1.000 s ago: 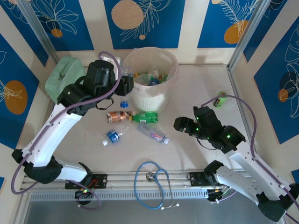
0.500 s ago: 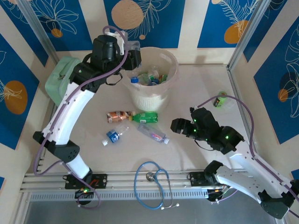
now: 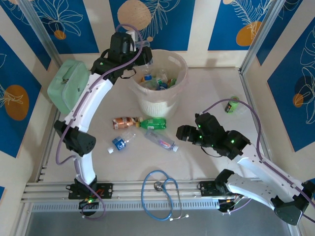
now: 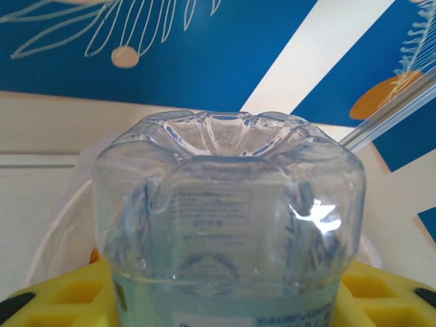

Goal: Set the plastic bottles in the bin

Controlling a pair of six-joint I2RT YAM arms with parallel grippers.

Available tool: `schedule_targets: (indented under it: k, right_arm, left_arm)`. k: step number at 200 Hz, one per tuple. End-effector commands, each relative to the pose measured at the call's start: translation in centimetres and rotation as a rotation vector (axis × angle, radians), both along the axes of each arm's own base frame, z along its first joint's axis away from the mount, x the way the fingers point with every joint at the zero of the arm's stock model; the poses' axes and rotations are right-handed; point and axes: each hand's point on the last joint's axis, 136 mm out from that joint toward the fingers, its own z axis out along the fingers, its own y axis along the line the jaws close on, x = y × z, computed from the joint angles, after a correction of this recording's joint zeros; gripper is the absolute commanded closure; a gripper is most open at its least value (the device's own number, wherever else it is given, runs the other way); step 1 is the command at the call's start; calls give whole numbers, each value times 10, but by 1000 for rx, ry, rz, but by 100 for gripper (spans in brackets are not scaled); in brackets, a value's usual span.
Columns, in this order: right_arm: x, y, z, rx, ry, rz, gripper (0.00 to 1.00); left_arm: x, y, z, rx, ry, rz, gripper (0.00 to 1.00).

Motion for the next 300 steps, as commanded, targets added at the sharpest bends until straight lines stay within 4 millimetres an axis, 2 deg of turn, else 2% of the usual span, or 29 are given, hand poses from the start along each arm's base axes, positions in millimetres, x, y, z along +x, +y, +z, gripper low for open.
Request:
schedule_targets:
  k: [1,27,56,94,125,146,173,194,233,252,275,300]
  right_arm:
    - [3,2,9,6,-26,0,21]
    - [4,2,7,2,-23,2,21]
    - [4,3,6,2,-20,4,21]
    - [3,9,4,1,-19,44,19]
    - [2,16,-3,-22,-19,115,13]
    - [1,23,-12,-43,-4,171,10]
    - [1,31,-33,-93,42,235,9]
    - [2,39,-46,-129,73,288,9]
    - [-1,53,-69,-228,124,423,10]
    - [-1,61,-78,-259,139,477,10]
    - [4,68,-90,-327,137,518,10]
    - [13,74,-103,-387,152,528,11]
  left_arm:
    - [10,-2,20,-55,-49,-10,46]
    - [14,-5,9,-36,-31,-16,33]
    - [12,-3,3,-18,-12,-13,28]
    - [0,3,20,-21,-36,-17,24]
    - [-22,11,44,-30,-65,-33,24]
    - [-45,21,53,-28,-79,-42,24]
    - [-80,49,44,10,-69,-5,22]
    - [-112,71,18,35,-21,25,21]
    - [-170,119,-63,96,126,95,19]
    - [-195,135,-103,116,209,121,18]
    - [-214,145,-139,120,292,136,18]
    - [-223,144,-161,101,339,132,18]
